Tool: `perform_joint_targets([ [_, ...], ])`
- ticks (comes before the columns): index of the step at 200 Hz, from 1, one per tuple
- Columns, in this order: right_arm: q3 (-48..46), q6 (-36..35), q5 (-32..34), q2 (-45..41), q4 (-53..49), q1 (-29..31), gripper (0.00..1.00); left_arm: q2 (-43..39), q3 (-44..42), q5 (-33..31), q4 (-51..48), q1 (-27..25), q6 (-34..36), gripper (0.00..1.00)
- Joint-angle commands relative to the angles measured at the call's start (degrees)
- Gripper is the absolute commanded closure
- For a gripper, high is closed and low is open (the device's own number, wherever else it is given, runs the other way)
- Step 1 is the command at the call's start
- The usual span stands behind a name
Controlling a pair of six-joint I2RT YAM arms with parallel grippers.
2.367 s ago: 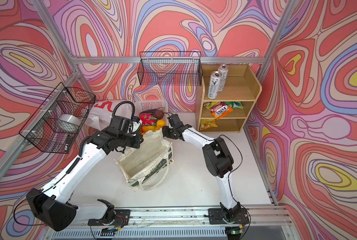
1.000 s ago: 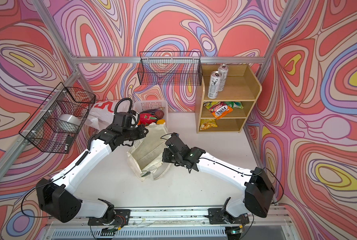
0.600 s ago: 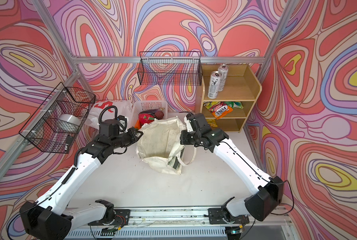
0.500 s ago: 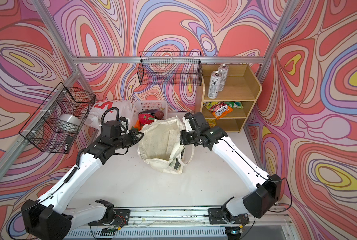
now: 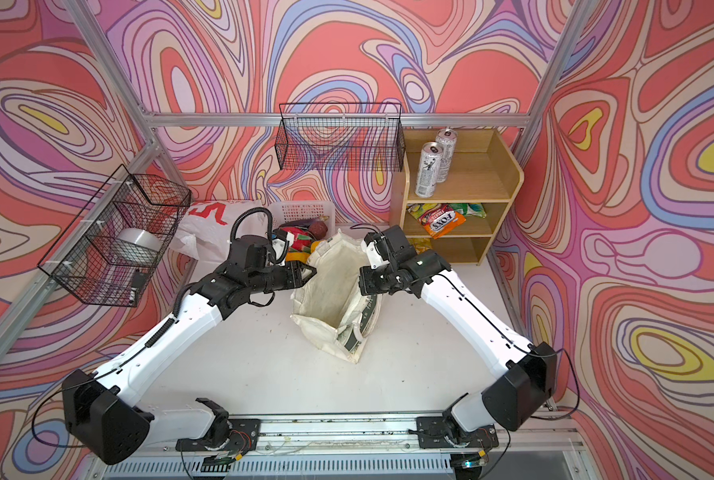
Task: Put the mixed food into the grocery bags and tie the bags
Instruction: 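Pull the tote bag open and upright with both grippers holding its rims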
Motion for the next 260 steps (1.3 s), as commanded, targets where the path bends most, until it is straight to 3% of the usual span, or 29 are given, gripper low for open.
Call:
perform_joint_targets([
  [1, 0.7, -1.6, 0.8, -0.9, -0.1, -0.2, 1.0, 1.8, 3.3, 0.2, -4.8, -1.3, 5.8, 0.63],
  [62, 0.3, -1.4, 0.8, -1.5, -0.2, -0.2, 1.0, 7.8, 8.3, -3.4, -8.1, -2.3, 10.3, 0.64],
  [78, -0.1, -1.2, 0.9, -1.8, -0.2, -0.2, 1.0, 9.7, 9.8, -3.1, -8.9, -2.4, 11.4, 0.84],
  [86, 0.0, -1.2, 1.0, -1.8, -0.5, -0.2, 1.0, 10.2, 10.2, -2.7, -9.2, -2.5, 11.6, 1.0],
  [119, 3.2, -1.8, 2.0, -1.1, -4.1, 0.1, 1.0, 6.5, 7.9, -4.2, -8.6, -3.8, 8.1, 1.0],
  [180, 14.7, -4.4, 3.5, 6.9, -8.4, 5.5, 1.0, -4.5, -1.4, -15.8, -3.1, -5.5, -6.2, 1.0],
  [260, 13.2, -6.6, 11.5, 7.9, -11.1, 5.8, 1.0, 0.1, -0.4, -16.3, -3.4, -5.5, -5.5, 1.0],
])
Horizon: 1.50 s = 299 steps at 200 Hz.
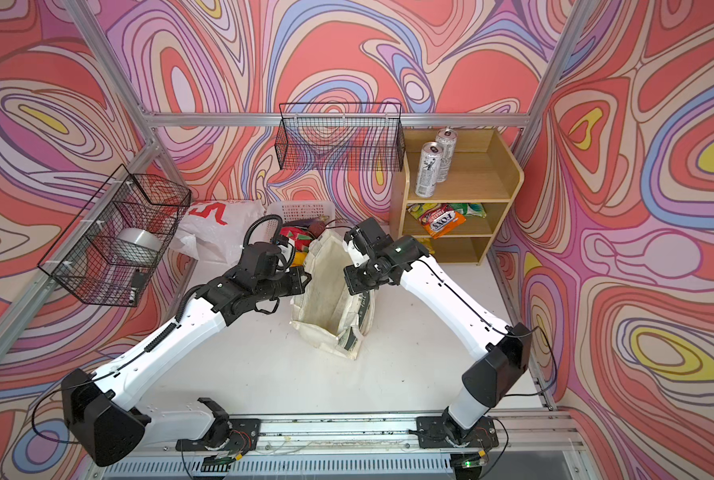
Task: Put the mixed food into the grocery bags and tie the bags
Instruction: 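Pull the tote bag open and upright with both grippers holding its rims, then release the rim and reach the right gripper to the silver cans on the shelf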
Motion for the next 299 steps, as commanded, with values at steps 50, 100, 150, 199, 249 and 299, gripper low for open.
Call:
perform_joint_targets([
  [50, 0.3, -0.1, 8.0, -3.2, 0.8, -0.6, 0.61, 2.5, 1.4, -0.7, -1.4, -0.1, 2.6, 1.0],
  [100, 1.3, 0.8, 9.8, -5.0, 1.2, -2.6, 0.49, 3.2, 3.4, 1.1, -5.2, -0.1, 5.9, 1.0],
  [150, 23.6, 2.0, 11.1, -3.5, 1.5, -10.4, 0.28, 1.4, -0.5, 2.5, 0.3, -0.1, 1.3, 1.0],
  [199, 33.3, 0.3, 22.4, -3.3, 13.2, -17.5, 0.15, 1.0, -0.8, 3.1, 2.4, -0.1, -2.2, 1.0],
  [249, 35.7, -2.5, 20.4, 1.9, 20.6, -25.1, 0.09, 2.9, -1.1, 8.2, 5.3, -0.1, -2.4, 1.0],
  [299, 41.3, -1.3, 13.3, 11.3, 21.0, -29.2, 0.08, 4.2, 0.0, 7.5, 4.6, -0.1, -3.0, 1.0],
])
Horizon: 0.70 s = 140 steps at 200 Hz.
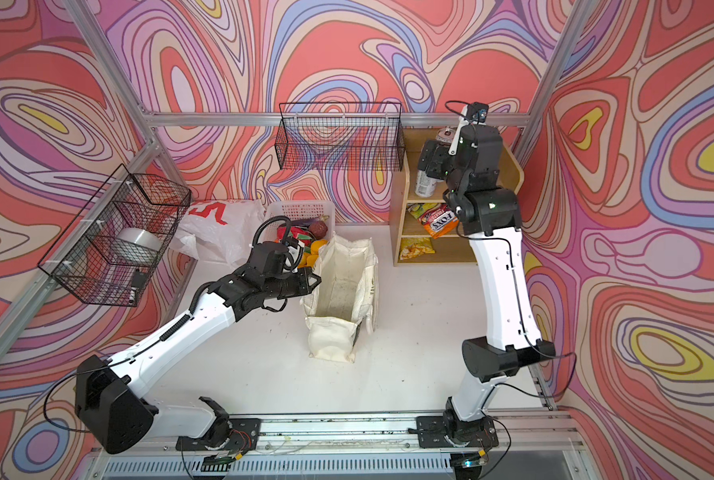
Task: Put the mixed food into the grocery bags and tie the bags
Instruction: 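Release the rim and reach the right gripper to the silver cans on the shelf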
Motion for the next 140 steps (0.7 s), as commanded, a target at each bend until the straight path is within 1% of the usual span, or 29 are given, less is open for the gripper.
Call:
perform_joint_targets([
  [1, 2.5, 0.1, -3.9, 3.3, 1.2, -1.2, 0.08, 0.8, 0.5, 0.5, 1.2, -0.1, -0.9, 1.0],
  [36, 4.9, 0.1, -4.9, 7.6, 1.6, -2.1, 0.08, 0.7, 0.4, 1.0, 1.4, -0.1, -0.9, 1.0],
  [71, 3.2, 0.2, -4.4, 9.5, 3.9, -2.7, 0.1, 0.7, 0.1, 1.0, 1.9, -0.1, -1.2, 1.0],
  [111, 0.3, 0.7, -5.1, 10.3, 7.2, -2.8, 0.22, 1.4, 0.9, 1.1, 1.0, -0.1, -0.6, 1.0],
  [140, 0.3, 1.0, -6.0, 11.6, 8.4, -2.9, 0.3, 1.4, 0.7, 1.2, 1.7, -0.1, -0.7, 1.0],
])
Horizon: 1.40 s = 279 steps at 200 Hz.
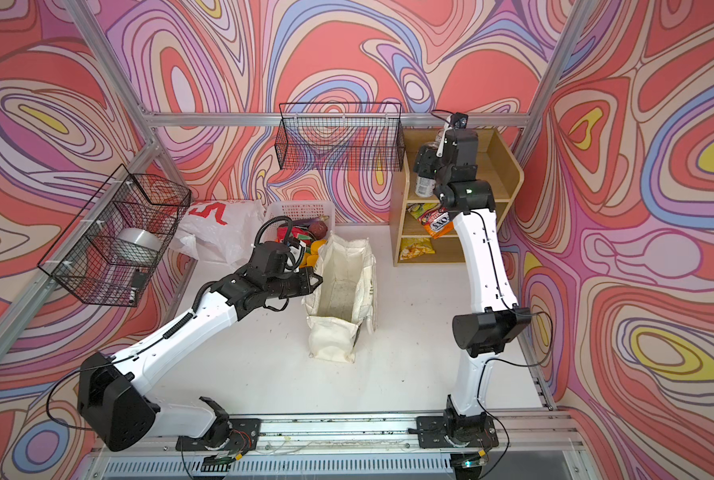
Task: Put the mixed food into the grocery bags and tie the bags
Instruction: 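Release the rim and reach the right gripper to the silver cans on the shelf, then grasp the nearer silver can with the right gripper and lift it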
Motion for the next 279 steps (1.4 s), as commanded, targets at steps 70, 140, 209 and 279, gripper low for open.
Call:
perform_joint_targets([
  [70, -4.7, 0.6, -2.7, -0.3, 4.6, -0.3, 0.66, 1.0, 0.4, 0.1, 1.3, -0.1, -0.3, 1.0],
  [140, -10.3, 1.0, -2.5, -7.0, 8.4, -0.3, 0.71, 1.8, 0.2, 0.9, 2.0, -0.1, -0.6, 1.0],
  [209, -14.0, 0.8, -3.4, -8.4, 11.3, -0.3, 0.73, 2.2, -0.1, 1.3, 2.0, -0.1, -0.7, 1.0],
  [279, -11.2, 0.3, -4.8, -3.6, 11.6, -0.3, 0.24, 2.1, 0.3, 1.2, 2.0, -0.1, -0.4, 1.0],
])
